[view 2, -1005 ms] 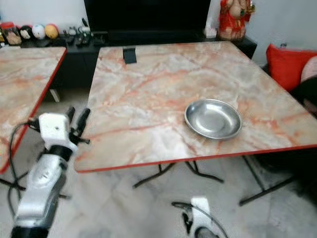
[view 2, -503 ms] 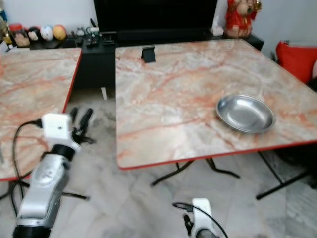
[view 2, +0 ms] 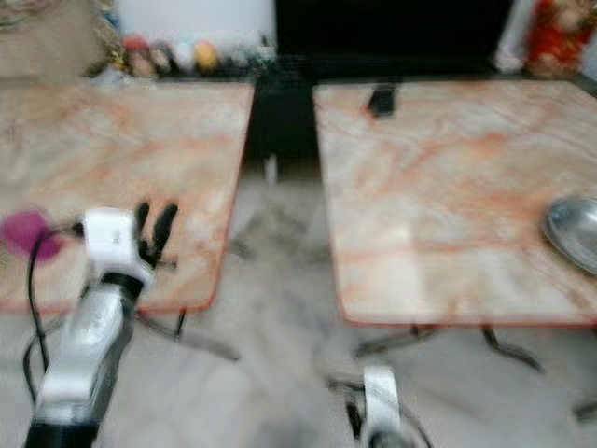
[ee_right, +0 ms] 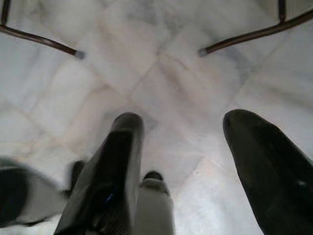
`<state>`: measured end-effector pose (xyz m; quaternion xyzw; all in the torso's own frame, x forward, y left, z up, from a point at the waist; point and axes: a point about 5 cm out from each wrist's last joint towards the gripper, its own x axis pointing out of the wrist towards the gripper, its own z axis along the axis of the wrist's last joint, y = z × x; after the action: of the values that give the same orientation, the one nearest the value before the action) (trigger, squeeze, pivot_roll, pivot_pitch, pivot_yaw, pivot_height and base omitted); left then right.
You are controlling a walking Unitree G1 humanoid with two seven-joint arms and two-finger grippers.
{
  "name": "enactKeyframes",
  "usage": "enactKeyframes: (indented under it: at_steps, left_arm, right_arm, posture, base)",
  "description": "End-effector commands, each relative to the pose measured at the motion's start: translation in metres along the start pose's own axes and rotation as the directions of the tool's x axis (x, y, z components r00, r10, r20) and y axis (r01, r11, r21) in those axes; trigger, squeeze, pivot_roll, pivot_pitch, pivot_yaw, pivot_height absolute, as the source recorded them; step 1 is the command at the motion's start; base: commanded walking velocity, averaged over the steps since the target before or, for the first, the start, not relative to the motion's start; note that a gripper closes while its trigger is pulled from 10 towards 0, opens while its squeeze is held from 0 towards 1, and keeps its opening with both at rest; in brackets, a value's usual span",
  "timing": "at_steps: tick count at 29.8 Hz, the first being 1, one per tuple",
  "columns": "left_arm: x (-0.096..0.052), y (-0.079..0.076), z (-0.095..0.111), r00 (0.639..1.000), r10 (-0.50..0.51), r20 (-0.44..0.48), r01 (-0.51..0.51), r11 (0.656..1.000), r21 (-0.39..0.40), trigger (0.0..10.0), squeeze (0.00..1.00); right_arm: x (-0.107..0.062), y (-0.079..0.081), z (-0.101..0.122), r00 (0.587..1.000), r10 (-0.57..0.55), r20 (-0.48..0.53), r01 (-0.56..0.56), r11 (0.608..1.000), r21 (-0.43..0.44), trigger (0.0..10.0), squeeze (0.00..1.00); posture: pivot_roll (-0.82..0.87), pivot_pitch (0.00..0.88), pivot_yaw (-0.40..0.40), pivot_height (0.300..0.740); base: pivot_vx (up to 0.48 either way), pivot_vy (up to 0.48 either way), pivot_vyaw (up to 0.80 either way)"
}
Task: Setting the table
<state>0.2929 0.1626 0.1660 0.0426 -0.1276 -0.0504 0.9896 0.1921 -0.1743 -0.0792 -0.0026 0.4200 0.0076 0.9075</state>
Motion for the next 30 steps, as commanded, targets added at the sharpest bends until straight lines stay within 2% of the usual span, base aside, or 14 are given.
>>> enactKeyframes:
  at_steps: [1,30]
  left_arm:
    - [0.0005,0.0053,0.0033,1.0,0.012,0.01,-0.012,1.0,0.025,10.0,0.0]
    - [0.0013,0.0075,0.005,1.0,0.02,0.017,-0.021,0.999,0.027,10.0,0.0]
  right_arm:
    - [0.0004,0.0015,0.0014,1.0,0.0,0.006,0.0,1.0,0.019,10.0,0.0]
    - [0.0004,0.0013,0.0012,1.0,0.005,0.002,-0.005,1.0,0.014,10.0,0.0]
  posture:
    - [0.0,0.0,-0.045,0.719]
    - [0.0,0.0,-0.045,0.719]
  base:
    - [0.0,0.375,0.0]
    - [0.0,0.379,0.0]
